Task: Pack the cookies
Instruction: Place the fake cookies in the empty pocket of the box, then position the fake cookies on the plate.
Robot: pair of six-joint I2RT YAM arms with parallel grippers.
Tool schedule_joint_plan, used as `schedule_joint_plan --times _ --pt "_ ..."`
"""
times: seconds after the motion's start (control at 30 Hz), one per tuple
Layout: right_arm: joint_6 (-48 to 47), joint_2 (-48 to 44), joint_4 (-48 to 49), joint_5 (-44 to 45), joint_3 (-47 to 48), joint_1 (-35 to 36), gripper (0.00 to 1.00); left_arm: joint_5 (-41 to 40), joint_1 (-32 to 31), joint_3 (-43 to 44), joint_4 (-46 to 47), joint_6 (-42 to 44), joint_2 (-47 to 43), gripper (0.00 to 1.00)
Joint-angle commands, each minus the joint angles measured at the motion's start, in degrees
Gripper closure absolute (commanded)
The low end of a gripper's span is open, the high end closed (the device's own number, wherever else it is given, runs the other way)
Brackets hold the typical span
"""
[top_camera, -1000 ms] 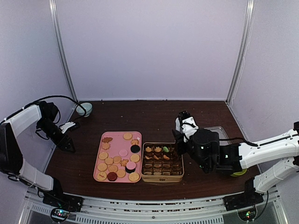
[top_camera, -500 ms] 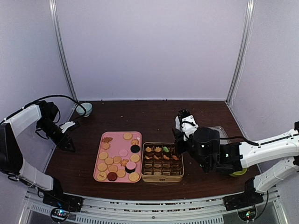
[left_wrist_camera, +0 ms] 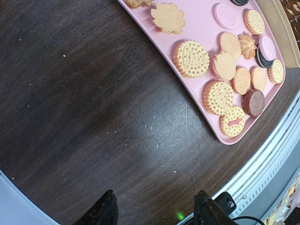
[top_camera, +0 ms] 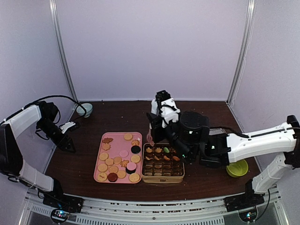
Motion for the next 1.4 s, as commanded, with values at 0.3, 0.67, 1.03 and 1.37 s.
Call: schedule_joint_plan --times 0.3,0.67,1.03,1.37 --pt "-2.68 35.21 0.98 -12.35 36.62 3.6 0.8 -0.46 1.56 -1.29 -0.53 1.28 -3.77 0.42" --pt "2.57 46.38 -3.15 -17.06 47.74 0.53 0.71 -1.02 1.58 -2.45 0.1 1.56 -4.08 0.42" --pt "4.02 47.76 -3.45 -17.68 45.69 -0.25 0.67 -1.17 1.62 -2.7 0.52 1.49 -3.25 0.42" --pt "4.66 48.2 -2.96 -17.1 42.84 -0.3 0.6 -1.11 1.62 -2.69 0.53 1.44 -3.11 0.42"
